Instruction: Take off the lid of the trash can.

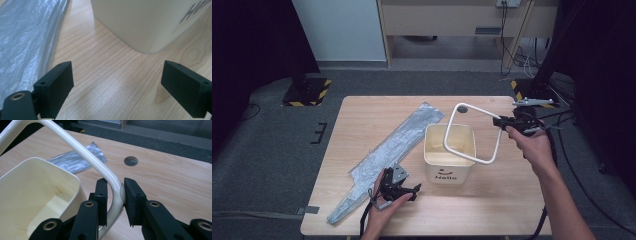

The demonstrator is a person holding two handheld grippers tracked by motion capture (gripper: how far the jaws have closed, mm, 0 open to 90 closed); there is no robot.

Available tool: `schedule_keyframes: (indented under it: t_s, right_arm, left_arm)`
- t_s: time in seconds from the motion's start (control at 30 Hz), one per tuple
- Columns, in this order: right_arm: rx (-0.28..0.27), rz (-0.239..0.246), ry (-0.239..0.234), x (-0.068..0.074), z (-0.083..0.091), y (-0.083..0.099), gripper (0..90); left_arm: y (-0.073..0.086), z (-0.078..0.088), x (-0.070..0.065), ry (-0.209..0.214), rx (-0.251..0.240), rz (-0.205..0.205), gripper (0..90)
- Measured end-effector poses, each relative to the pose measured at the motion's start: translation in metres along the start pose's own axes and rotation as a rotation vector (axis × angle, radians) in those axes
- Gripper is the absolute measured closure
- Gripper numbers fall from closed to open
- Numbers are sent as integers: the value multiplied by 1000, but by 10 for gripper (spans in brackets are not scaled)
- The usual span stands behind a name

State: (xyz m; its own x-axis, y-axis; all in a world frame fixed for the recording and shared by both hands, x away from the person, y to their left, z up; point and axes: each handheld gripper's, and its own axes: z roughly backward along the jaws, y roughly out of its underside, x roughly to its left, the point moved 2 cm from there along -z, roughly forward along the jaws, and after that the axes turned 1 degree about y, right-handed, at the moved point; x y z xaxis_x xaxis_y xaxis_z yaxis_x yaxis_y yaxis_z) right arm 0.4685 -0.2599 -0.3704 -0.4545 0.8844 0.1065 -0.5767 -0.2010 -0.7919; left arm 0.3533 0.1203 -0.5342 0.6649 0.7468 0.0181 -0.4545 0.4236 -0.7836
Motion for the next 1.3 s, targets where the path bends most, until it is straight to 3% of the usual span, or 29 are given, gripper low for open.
schedule_keyframes:
  t_s: [0.2, 0.37, 0.57, 0.63, 0.83, 0.93, 1.03, 1.3]
  right_arm:
    - [-11, -42, 40, -19, 14, 5, 739]
    - [-6, -44, 59, -30, 21, 11, 741]
    - [0, -62, 130, -44, 27, 22, 742]
    - [-3, -64, 132, -46, 28, 23, 742]
    - [0, -118, 176, -64, 37, 33, 744]
    - [2, -141, 197, -68, 39, 36, 744]
    - [1, -152, 249, -77, 42, 42, 745]
    - [12, -178, 304, -87, 42, 48, 745]
  left_arm:
    - [1, 2, 2, -14, -5, 2, 105]
    - [1, 1, 0, -10, 2, -8, 105]
    - [1, 1, 1, -24, -2, -13, 105]
    - [2, 2, 2, -29, -1, -13, 105]
    - [2, 1, 3, -33, 1, -12, 105]
    - [2, 0, 4, -35, 2, -16, 105]
    - [2, 0, 5, -35, 2, -16, 105]
    - [3, 0, 6, -30, 11, -21, 104]
